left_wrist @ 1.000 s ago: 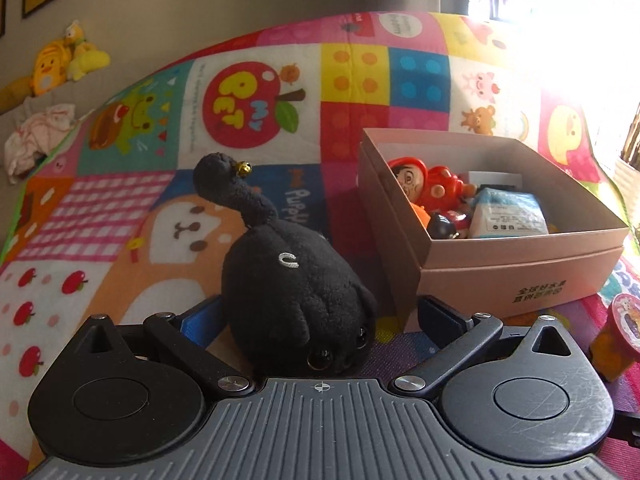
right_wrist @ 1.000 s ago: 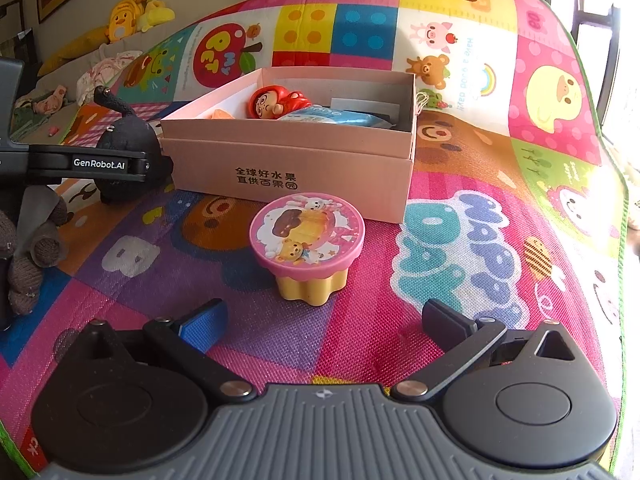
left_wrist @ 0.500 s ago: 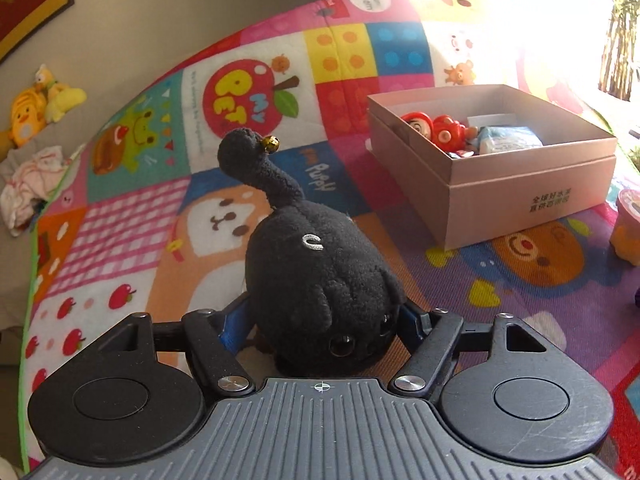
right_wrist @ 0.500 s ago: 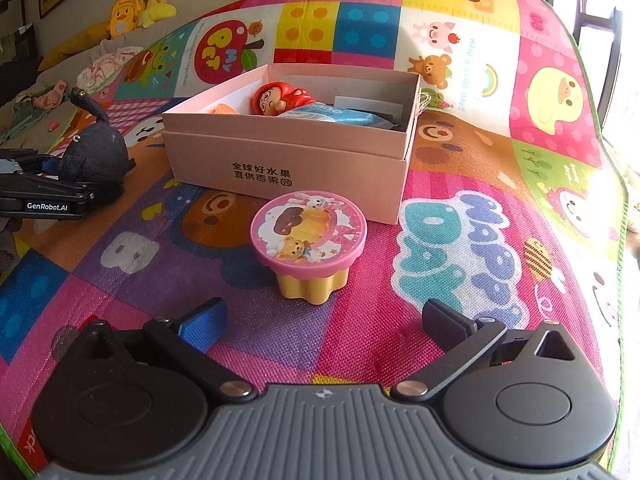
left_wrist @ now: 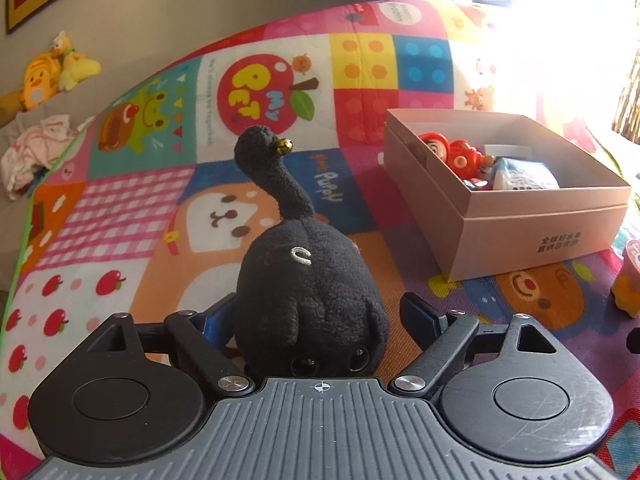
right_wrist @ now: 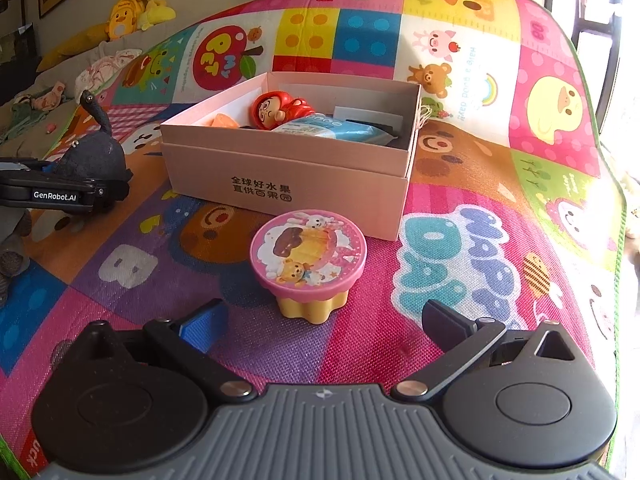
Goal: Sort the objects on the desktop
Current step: 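Close the left tool on the black plush toy and lift it, then carry the plush into the box with the left tool while the right tool moves the jar in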
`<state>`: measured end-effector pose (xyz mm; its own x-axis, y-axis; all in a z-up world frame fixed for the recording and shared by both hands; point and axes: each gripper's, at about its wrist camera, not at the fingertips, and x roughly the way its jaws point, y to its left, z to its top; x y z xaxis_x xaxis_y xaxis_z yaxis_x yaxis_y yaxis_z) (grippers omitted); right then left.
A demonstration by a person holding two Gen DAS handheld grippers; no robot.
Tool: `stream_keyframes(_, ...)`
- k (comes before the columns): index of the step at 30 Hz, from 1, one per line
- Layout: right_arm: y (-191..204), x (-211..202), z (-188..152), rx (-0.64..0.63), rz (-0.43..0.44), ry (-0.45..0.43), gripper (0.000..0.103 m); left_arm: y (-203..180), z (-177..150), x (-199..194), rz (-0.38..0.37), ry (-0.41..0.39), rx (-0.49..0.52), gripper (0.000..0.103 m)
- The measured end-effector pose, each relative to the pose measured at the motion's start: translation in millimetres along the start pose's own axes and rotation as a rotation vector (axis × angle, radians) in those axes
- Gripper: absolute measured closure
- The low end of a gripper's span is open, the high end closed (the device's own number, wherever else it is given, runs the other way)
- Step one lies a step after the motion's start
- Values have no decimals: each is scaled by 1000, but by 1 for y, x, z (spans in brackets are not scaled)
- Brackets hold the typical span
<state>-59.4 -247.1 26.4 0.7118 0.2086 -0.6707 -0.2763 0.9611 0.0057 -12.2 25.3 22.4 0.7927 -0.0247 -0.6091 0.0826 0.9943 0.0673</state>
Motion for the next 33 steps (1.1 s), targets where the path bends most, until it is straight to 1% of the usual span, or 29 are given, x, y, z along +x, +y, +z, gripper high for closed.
stream_keyframes(1,1,0,3,-3,-3,-10,3,1,-1,0,8,3,-3,24)
stream_keyframes(2,2,0,8,-8,-6,-25,10,2,-1,-1,13,3,-3,29)
stream_keyframes(3,4,0,12,-16,-8,-31,12,5,-2,-3,6,4,-7,29)
stream_keyframes(4,6,1,16,-28,-8,-29,16,6,-3,-6,0,6,-12,30)
stream_keyframes(6,9,3,21,-52,-8,-14,28,6,-5,-12,-7,3,1,30)
stream_keyframes(7,11,4,23,-63,-8,-5,40,4,-7,-18,-12,-2,14,30)
stream_keyframes(8,12,3,23,-69,-5,2,47,3,-8,-23,-19,-7,21,30)
stream_keyframes(11,11,-5,25,-68,11,12,47,-4,-7,-42,-62,-37,37,30)
stream_keyframes(14,7,-22,29,-66,37,0,47,-13,5,-62,-121,-88,47,30)
stream_keyframes(16,3,-43,36,-51,65,-41,47,-21,19,-74,-176,-135,48,30)
stream_keyframes(18,-3,-69,47,-33,78,-108,47,-28,37,-82,-224,-179,57,30)
stream_keyframes(21,-13,-100,61,0,93,-206,47,-44,65,-84,-265,-247,88,30)
stream_keyframes(22,-16,-108,65,11,97,-235,47,-50,74,-81,-265,-273,109,30)
stream_keyframes(24,-21,-121,70,16,85,-289,47,-62,89,-71,-257,-297,141,30)
stream_keyframes(26,-24,-124,70,20,72,-311,47,-75,104,-52,-222,-310,166,30)
stream_keyframes(27,-26,-122,70,28,74,-309,47,-82,110,-40,-198,-313,184,30)
stream_keyframes(30,-31,-113,68,42,72,-277,47,-99,118,-5,-162,-295,228,29)
stream_keyframes(33,-35,-101,66,55,53,-244,47,-116,111,20,-144,-278,298,27)
